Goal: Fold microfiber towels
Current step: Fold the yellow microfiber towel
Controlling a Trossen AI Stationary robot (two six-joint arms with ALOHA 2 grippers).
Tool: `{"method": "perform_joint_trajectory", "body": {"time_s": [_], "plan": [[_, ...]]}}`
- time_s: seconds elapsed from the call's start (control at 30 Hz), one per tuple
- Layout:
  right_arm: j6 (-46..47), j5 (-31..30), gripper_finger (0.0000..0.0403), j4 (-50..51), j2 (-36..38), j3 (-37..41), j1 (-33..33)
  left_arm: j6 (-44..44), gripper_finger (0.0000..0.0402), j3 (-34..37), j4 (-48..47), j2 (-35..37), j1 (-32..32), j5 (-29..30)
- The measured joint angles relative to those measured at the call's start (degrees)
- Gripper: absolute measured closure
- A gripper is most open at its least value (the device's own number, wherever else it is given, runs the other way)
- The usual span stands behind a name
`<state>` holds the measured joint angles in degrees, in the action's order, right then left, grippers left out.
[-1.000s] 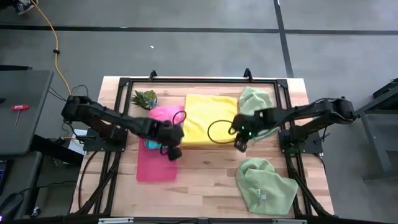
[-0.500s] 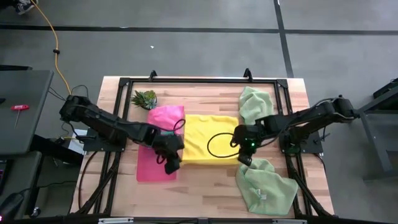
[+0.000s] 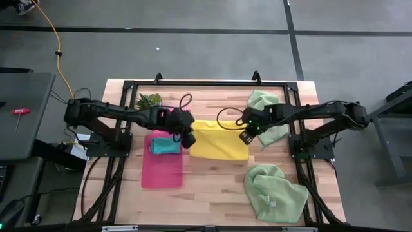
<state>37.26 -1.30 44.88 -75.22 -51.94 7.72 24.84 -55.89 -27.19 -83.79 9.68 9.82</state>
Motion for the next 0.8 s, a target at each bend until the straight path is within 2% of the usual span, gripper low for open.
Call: {"method": "perform_joint_trajectory", "body": {"time_s": [0.17,0.3,0.5,0.67,0.8], "plan": [[0.0,-4.4,0.0403,0.8,0.0,0.0,3.0,-0.2,0.0401,-0.1,-0.4,-1.2,2.1,1.2],[-0.2,-5.0,0.0403,0.2,-0.1,0.0,4.4,-2.5,0.0401,-0.1,-0.5,-3.0,2.0,6.0],[-0.2,-5.7,0.0403,-0.6,-1.2,0.1,5.0,-3.2,0.0402,-0.1,-0.4,-7.0,1.0,8.0],[0.0,-7.3,0.0403,-1.9,-3.2,0.1,5.1,-4.5,0.0401,-0.1,1.0,-9.7,0.5,13.9],[0.2,-8.0,0.0403,-2.7,-5.5,0.1,5.1,-5.4,0.0401,-0.1,1.7,-9.7,1.6,14.4]]}}
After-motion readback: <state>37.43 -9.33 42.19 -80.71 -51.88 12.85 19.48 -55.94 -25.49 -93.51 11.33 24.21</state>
